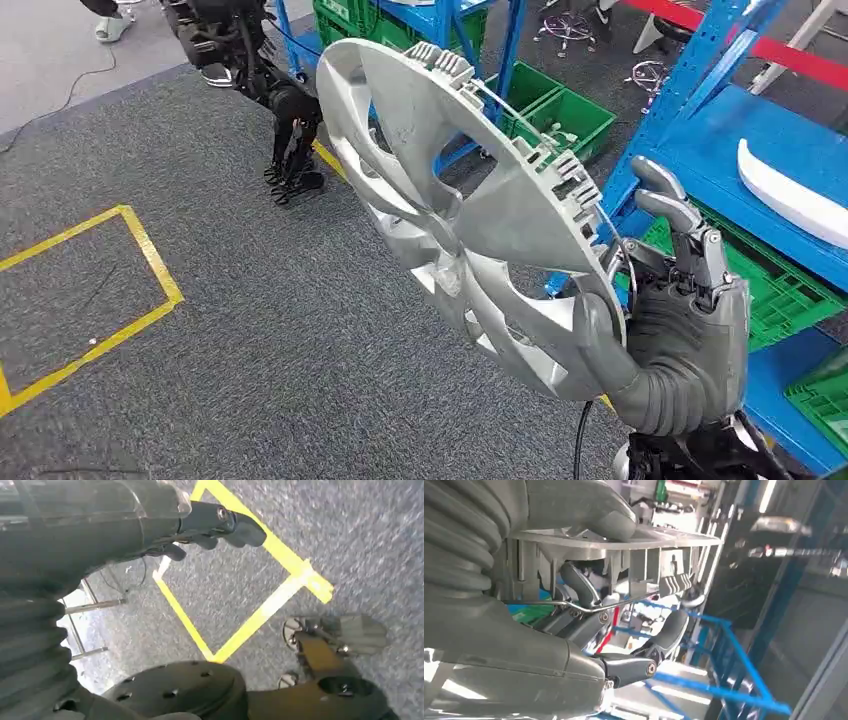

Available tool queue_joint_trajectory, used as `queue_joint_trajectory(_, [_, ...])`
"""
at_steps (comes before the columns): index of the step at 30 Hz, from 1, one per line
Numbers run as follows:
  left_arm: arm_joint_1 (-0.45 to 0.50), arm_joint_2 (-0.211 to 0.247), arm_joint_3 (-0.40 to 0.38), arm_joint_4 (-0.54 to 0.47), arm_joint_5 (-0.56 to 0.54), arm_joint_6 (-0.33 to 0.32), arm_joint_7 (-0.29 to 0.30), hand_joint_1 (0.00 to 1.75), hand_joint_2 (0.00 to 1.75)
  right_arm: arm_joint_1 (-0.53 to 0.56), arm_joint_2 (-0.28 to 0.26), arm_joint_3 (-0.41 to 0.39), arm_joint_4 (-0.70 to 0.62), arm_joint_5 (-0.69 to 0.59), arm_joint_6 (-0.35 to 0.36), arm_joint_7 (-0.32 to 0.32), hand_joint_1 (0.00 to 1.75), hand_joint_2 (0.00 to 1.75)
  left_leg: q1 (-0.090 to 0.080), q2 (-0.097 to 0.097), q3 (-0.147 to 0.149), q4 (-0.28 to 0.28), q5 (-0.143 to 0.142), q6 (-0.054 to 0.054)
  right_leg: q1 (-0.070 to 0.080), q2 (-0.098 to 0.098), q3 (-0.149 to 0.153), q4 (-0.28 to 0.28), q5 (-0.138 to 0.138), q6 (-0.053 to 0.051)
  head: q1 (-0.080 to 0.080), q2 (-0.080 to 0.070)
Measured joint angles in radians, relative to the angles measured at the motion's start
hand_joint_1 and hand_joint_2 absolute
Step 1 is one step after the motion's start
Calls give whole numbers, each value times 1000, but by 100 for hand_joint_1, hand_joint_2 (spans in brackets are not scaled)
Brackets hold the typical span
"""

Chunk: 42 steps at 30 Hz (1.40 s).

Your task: Take the parts from the cabinet and place them on the table.

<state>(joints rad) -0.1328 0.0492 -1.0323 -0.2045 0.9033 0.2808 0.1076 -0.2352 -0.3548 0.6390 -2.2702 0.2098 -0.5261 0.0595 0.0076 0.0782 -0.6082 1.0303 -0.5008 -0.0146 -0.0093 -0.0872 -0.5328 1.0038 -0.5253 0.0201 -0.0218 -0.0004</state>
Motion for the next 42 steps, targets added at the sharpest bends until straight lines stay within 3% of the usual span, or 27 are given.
queue_joint_trajectory(2, [2,-1,0,0,2,-1,-1,0,175,-1,2,3,6,0,2,0,175,175,0,-21,-3,-1,2,12,-2,-17,5,-4,-1,5,2,0])
queue_joint_trajectory(3, [1,-3,0,0,2,-1,-5,0,175,-5,1,6,7,-1,3,0,175,175,3,-33,0,-3,5,19,-7,1,4,4,-15,13,4,0])
queue_joint_trajectory(4, [0,-6,0,0,3,-1,-10,0,175,-7,1,9,7,-1,6,0,175,175,2,-42,-1,-3,7,25,-9,37,-9,40,-47,13,8,0])
queue_joint_trajectory(6, [0,-8,0,0,5,0,-21,0,175,-10,1,14,7,-1,11,0,175,175,-1,-62,-1,-3,7,32,-8,74,-76,197,-130,11,18,0])
queue_joint_trajectory(8, [1,-11,1,0,6,0,-25,0,175,-12,1,18,10,0,13,0,175,175,-9,-85,-1,-2,8,36,-5,81,-134,317,-164,5,21,0])
queue_joint_trajectory(10, [1,-11,3,0,6,0,-29,0,175,-14,1,21,15,0,15,0,175,175,-15,-112,2,-2,9,37,2,86,-114,260,-102,-11,22,0])
queue_joint_trajectory(12, [1,-15,6,0,6,0,-31,0,175,-26,1,22,15,0,14,6,175,175,-19,-136,9,-2,9,37,10,114,-42,92,-2,-33,24,0])
queue_joint_trajectory(13, [1,-19,6,0,6,0,-31,0,175,-32,0,22,15,1,14,8,175,175,-15,-143,6,-4,9,37,11,159,-20,44,5,-47,24,0])
queue_joint_trajectory(14, [-1,-22,7,0,7,0,-31,0,175,-34,1,22,15,2,14,10,175,175,-17,-156,0,0,13,34,10,165,-19,27,11,-47,21,0])
queue_joint_trajectory(17, [2,-23,9,0,14,0,-36,0,175,-59,2,28,15,10,18,21,175,175,-10,-178,-13,-5,25,15,17,137,-13,7,6,-45,29,0])
queue_joint_trajectory(18, [2,-21,10,0,16,0,-37,0,175,-64,1,29,16,11,21,24,175,175,-11,-173,-16,0,19,14,4,122,-4,-13,16,-43,29,0])
queue_joint_trajectory(19, [3,-21,13,0,18,1,-38,0,175,-71,2,31,19,11,24,28,175,175,-19,-109,-25,18,1,10,7,112,2,-22,20,-43,28,0])
queue_joint_trajectory(20, [2,-22,15,0,23,0,-42,0,175,-79,8,32,21,11,29,28,175,175,-15,-82,-53,74,-38,1,9,102,3,-25,22,-48,22,0])
queue_joint_trajectory(22, [2,-24,16,0,29,-5,-49,0,175,-90,13,36,26,10,34,28,175,175,-5,-77,-126,225,-107,-10,10,77,2,-24,22,-47,20,0])
queue_joint_trajectory(24, [1,-25,17,0,30,-5,-54,0,175,-97,16,40,33,9,34,29,175,175,1,-77,-149,275,-108,-18,9,51,2,-24,20,-45,19,0])
queue_joint_trajectory(25, [1,-26,18,0,30,-5,-54,0,175,-99,18,43,36,9,34,29,175,175,5,-74,-128,239,-79,-22,7,40,2,-22,18,-42,19,0])
queue_joint_trajectory(27, [3,-27,18,0,30,-5,-48,0,175,-104,21,46,41,8,35,28,175,175,9,-40,-28,70,5,-28,4,22,4,-13,10,-30,18,0])
queue_joint_trajectory(28, [5,-30,18,-1,31,-5,-45,0,175,-108,24,47,42,8,35,28,175,175,6,16,3,7,4,-32,6,17,4,-7,5,-23,17,0])
queue_joint_trajectory(29, [4,-35,18,0,31,-5,-45,0,175,-112,24,48,42,8,35,28,175,175,-1,27,7,-1,-1,-19,13,12,0,2,-1,-16,11,0])
queue_joint_trajectory(30, [5,-37,18,0,31,-5,-43,0,175,-118,26,51,45,7,37,29,175,175,-2,15,3,0,0,-2,15,4,1,1,-1,-12,17,0])
queue_joint_trajectory(32, [7,-42,18,0,31,-5,-37,0,175,-123,26,56,48,6,37,29,175,175,-7,-6,-2,0,1,8,12,-15,5,-2,-2,-10,19,0])
queue_joint_trajectory(33, [6,-43,18,0,30,-5,-36,0,175,-125,26,57,48,6,36,31,175,175,-5,-20,0,-3,6,16,8,-17,5,1,-9,-2,20,0])
queue_joint_trajectory(35, [5,-47,18,0,30,-4,-35,0,175,-131,26,58,49,0,29,40,175,175,-2,-42,0,-4,9,25,3,55,-22,73,-67,5,24,0])
queue_joint_trajectory(37, [4,-48,18,0,28,-1,-43,0,175,-134,25,58,52,-4,24,44,175,175,-6,-66,0,-3,10,33,3,80,-101,247,-149,4,28,0])
queue_joint_trajectory(38, [5,-48,19,0,28,-1,-47,0,175,-136,24,57,52,-9,22,48,175,175,-9,-80,0,-3,10,35,3,81,-133,314,-167,1,28,0])
queue_joint_trajectory(40, [6,-47,19,0,28,-1,-48,0,175,-138,23,55,55,-12,20,50,175,175,-13,-107,3,-3,11,36,4,85,-136,305,-129,-9,28,0])
queue_joint_trajectory(42, [6,-48,19,0,28,-1,-48,0,175,-146,23,52,55,-13,19,52,175,175,-16,-135,10,-3,11,36,8,102,-70,146,-26,-26,28,0])
